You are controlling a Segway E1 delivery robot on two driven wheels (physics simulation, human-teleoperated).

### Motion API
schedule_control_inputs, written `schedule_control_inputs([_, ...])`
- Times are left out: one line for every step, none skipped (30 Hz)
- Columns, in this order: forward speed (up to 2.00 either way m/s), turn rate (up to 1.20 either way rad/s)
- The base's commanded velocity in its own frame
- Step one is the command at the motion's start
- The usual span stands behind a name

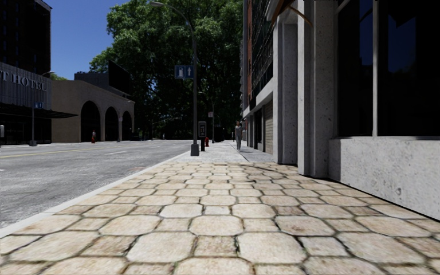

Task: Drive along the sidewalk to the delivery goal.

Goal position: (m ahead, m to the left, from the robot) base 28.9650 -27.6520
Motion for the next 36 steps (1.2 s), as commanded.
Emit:
schedule_control_inputs([2.0,0.0])
schedule_control_inputs([2.0,0.0])
schedule_control_inputs([2.0,0.0])
schedule_control_inputs([2.0,0.0])
schedule_control_inputs([2.0,0.0])
schedule_control_inputs([2.0,0.0])
schedule_control_inputs([2.0,0.0])
schedule_control_inputs([2.0,0.0])
schedule_control_inputs([2.0,0.0])
schedule_control_inputs([2.0,0.0])
schedule_control_inputs([2.0,0.0])
schedule_control_inputs([2.0,0.0])
schedule_control_inputs([2.0,0.0])
schedule_control_inputs([2.0,0.0])
schedule_control_inputs([2.0,0.0])
schedule_control_inputs([2.0,0.0])
schedule_control_inputs([2.0,0.0])
schedule_control_inputs([2.0,0.0])
schedule_control_inputs([2.0,0.0])
schedule_control_inputs([2.0,0.0])
schedule_control_inputs([2.0,0.0])
schedule_control_inputs([2.0,0.0])
schedule_control_inputs([2.0,0.0])
schedule_control_inputs([2.0,0.0])
schedule_control_inputs([2.0,0.0])
schedule_control_inputs([2.0,0.0])
schedule_control_inputs([2.0,0.0])
schedule_control_inputs([2.0,0.0])
schedule_control_inputs([2.0,0.0])
schedule_control_inputs([2.0,0.0])
schedule_control_inputs([2.0,0.0])
schedule_control_inputs([2.0,0.0])
schedule_control_inputs([2.0,0.0])
schedule_control_inputs([2.0,0.0])
schedule_control_inputs([2.0,0.0])
schedule_control_inputs([2.0,0.0])
